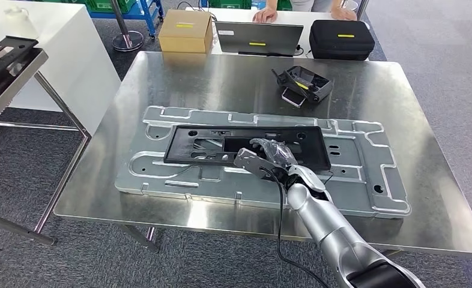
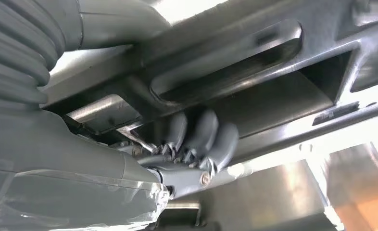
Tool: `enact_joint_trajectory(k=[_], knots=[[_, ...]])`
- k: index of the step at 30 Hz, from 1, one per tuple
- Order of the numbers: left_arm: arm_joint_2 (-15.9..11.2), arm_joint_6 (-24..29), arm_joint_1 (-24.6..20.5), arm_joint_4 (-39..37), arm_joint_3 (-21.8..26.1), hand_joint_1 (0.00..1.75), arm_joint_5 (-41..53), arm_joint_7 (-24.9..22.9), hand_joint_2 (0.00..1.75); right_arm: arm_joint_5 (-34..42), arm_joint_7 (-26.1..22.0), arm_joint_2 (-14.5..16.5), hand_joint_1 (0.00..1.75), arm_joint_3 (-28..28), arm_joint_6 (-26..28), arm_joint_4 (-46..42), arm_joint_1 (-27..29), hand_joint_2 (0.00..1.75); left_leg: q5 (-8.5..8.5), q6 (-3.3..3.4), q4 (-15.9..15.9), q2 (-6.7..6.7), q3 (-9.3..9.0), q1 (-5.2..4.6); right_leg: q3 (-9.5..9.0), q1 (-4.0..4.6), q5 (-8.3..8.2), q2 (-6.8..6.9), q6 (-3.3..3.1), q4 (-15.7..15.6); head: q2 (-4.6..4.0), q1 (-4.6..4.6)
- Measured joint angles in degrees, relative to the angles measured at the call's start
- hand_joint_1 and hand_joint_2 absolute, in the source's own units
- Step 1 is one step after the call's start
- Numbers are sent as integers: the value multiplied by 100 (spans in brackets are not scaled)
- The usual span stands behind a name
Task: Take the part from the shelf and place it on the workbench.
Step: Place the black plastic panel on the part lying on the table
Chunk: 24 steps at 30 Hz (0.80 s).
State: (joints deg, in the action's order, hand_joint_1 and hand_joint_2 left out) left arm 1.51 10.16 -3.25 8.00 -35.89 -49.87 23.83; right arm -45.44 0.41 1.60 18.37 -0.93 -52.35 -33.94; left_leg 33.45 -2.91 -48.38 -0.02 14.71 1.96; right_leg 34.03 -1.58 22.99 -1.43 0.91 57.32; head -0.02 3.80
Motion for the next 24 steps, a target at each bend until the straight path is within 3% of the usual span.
enact_joint_trajectory(k=[9, 13, 16, 21, 24], knots=[[0, -27, 1, 0, 0, 0, -55, 13, 0, 145, -99, -7, 0, -84, 50, 22, 120, 175, 1, 0, 6, 4, 1, -5, -3, 8, 3, -1, 1, -18, 0, 0], [0, -26, 7, 0, 0, 0, -97, 16, 0, 367, -382, -10, 0, -235, 338, -280, 334, 175, 1, 0, 5, 0, 5, -6, -2, 6, 3, 6, 1, -20, 0, 0], [-1, -19, 26, 0, 0, 0, -107, 34, 0, 883, -933, -13, 0, -480, 798, -967, 674, 175, 1, 0, 5, -3, 13, -6, 6, 4, 3, 9, 1, -20, 0, 0], [-8, -7, 31, 0, -62, 0, -56, 64, 0, 2348, -2453, -29, 0, -1032, 2031, -2714, 1277, 175, 2, 1, 7, -4, 19, -7, 11, 4, 7, 11, 7, -20, 0, 0], [-14, 14, 32, 0, -105, 0, -79, 82, 0, 3293, -3084, -116, 0, -1248, 2359, -3851, 1706, 175, 6, 5, 8, -4, 19, -7, 11, 3, 8, 11, 7, -22, 0, 0]])
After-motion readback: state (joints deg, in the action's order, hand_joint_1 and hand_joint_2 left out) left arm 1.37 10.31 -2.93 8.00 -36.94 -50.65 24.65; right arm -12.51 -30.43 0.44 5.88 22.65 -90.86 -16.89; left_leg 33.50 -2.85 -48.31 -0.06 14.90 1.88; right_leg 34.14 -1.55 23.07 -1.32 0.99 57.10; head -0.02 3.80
